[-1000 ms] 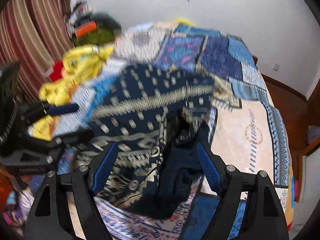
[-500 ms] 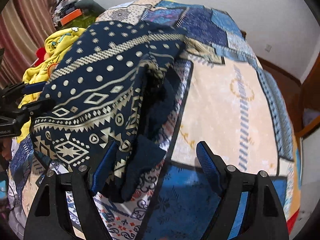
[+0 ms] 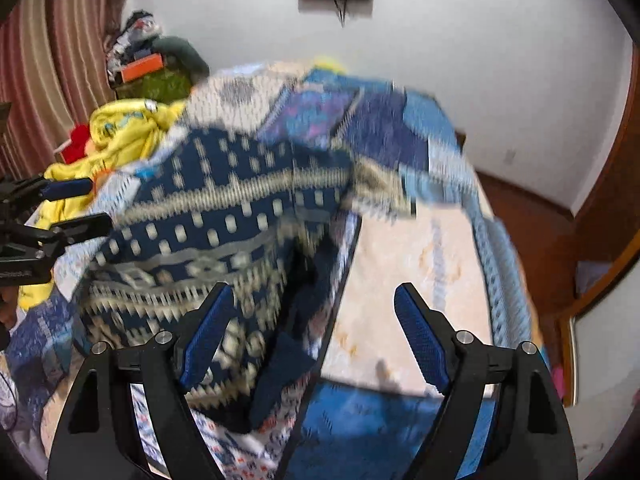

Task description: Fold large clothes

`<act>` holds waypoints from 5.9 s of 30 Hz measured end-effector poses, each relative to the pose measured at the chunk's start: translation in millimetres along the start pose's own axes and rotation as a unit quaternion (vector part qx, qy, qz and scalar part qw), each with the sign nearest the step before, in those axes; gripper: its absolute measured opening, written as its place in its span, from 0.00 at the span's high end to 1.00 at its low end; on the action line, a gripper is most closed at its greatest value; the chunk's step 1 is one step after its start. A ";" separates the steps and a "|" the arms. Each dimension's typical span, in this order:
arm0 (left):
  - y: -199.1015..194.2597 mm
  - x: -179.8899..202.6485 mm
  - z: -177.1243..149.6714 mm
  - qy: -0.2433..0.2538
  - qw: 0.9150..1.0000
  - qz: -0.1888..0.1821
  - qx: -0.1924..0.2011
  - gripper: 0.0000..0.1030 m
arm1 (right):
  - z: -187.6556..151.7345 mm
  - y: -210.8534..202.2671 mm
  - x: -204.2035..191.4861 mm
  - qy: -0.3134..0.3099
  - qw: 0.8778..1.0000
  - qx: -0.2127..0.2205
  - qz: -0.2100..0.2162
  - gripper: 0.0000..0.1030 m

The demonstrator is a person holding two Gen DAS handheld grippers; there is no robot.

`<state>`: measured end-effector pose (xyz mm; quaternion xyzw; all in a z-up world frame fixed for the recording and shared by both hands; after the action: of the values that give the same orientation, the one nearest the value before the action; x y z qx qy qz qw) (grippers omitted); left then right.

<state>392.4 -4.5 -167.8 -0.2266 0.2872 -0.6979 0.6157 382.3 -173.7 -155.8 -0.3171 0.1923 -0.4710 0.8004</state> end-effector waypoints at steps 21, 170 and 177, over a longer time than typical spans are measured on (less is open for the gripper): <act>98.6 -16.9 7.7 -0.132 0.976 -0.137 -0.106 0.18 | -4.9 114.2 12.8 0.093 0.978 -0.121 0.140 0.22; -372.7 -67.4 -48.8 -0.140 0.938 0.155 0.275 0.06 | 64.0 -201.7 -244.4 -0.040 0.954 0.266 0.133 0.20; -367.6 -67.4 -50.4 -0.141 0.941 0.147 0.270 0.04 | 62.9 -199.6 -242.3 -0.037 0.955 0.262 0.132 0.20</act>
<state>100.0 96.6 47.9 -0.1038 0.0285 -0.6121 0.7835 177.3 -11.8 29.5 -0.0853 0.0731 -0.3828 0.9170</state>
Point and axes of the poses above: each gripper's, at about its wrist camera, not at the fingertips, and y roughly the way its jaws point, x to its right, z to its top, the point moved 9 cm from there along y, roughly the way its jaws point, and after that the axes turned 2 degrees about z, right-handed, at the moved point
